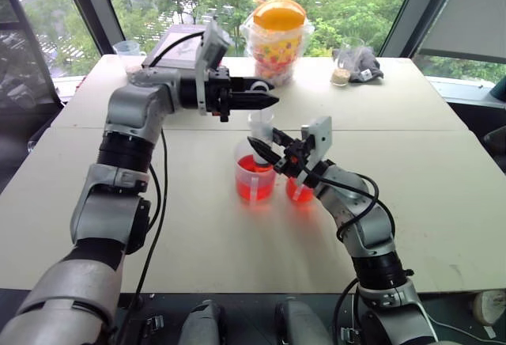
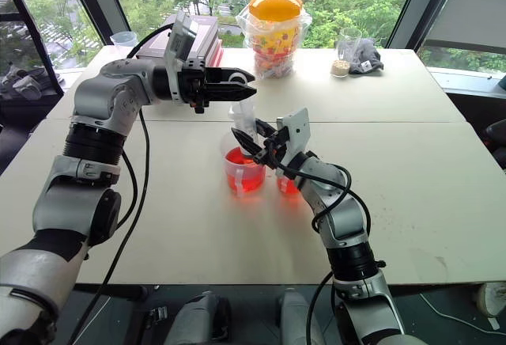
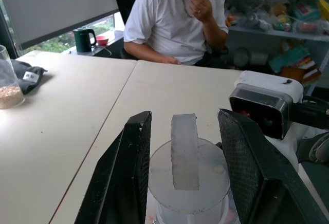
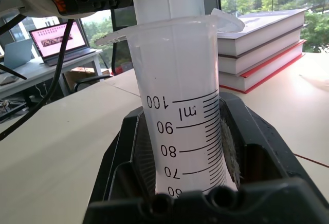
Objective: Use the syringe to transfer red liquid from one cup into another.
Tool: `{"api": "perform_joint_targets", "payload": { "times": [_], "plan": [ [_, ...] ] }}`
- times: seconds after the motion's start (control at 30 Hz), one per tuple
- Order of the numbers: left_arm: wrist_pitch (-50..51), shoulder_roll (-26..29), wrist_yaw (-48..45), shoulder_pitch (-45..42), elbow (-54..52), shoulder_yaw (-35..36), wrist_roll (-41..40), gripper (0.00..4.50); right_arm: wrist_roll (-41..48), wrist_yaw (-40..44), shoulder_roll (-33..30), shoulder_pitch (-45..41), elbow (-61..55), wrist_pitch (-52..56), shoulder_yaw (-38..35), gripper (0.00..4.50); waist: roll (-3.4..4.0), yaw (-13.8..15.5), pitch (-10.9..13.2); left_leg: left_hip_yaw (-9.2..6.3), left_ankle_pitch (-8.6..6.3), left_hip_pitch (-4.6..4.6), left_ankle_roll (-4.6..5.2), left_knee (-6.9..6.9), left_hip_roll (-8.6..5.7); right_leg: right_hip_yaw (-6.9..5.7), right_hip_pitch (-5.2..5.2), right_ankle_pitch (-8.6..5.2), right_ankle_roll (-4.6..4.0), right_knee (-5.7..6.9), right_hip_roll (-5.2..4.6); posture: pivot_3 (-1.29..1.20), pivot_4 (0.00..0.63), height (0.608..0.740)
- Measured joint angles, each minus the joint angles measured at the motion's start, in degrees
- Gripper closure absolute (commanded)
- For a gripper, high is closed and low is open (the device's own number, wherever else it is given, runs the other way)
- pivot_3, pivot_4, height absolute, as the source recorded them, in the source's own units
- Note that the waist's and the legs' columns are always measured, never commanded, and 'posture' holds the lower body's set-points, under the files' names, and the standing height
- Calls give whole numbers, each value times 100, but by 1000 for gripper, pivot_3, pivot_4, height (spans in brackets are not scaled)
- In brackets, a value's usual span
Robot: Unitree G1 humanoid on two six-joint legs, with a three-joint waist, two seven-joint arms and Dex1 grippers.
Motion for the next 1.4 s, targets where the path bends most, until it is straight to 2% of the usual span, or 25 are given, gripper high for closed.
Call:
{"api": "perform_joint_targets", "payload": {
  "times": [0.83,0.9,0.93,1.0,1.03,1.4],
  "plan": [
    [-106,2,0,-77,60,2,17,3070,4,10,-55,-69,56,18,6,3127,0,-2,0,0,0,0,0,0,0,0,0,0,0,0,0,0,150,740],
    [-99,21,-12,-75,21,2,13,2043,19,12,-78,-119,34,95,7,3127,0,-4,0,0,0,0,0,0,0,0,0,0,0,0,0,0,150,740],
    [-107,40,19,-74,-46,36,19,1712,33,59,-122,-147,23,157,13,3127,0,-7,0,0,0,0,0,0,1,0,-1,0,0,0,1,0,150,740],
    [-103,149,49,-78,-184,109,16,756,92,140,-146,-146,-28,282,62,3127,0,-13,0,0,0,1,0,-1,1,2,-2,0,0,1,2,0,150,740],
    [-88,189,49,-72,-243,132,15,156,122,142,-158,-153,-72,339,55,3127,0,-5,0,-1,0,0,0,-1,2,1,-2,0,0,1,3,0,150,740],
    [567,320,121,301,-877,566,-494,71,461,-29,-159,-416,-467,752,-61,3127,0,1,0,1,0,-1,0,1,1,1,-1,0,0,1,0,0,150,740]
  ]
}}
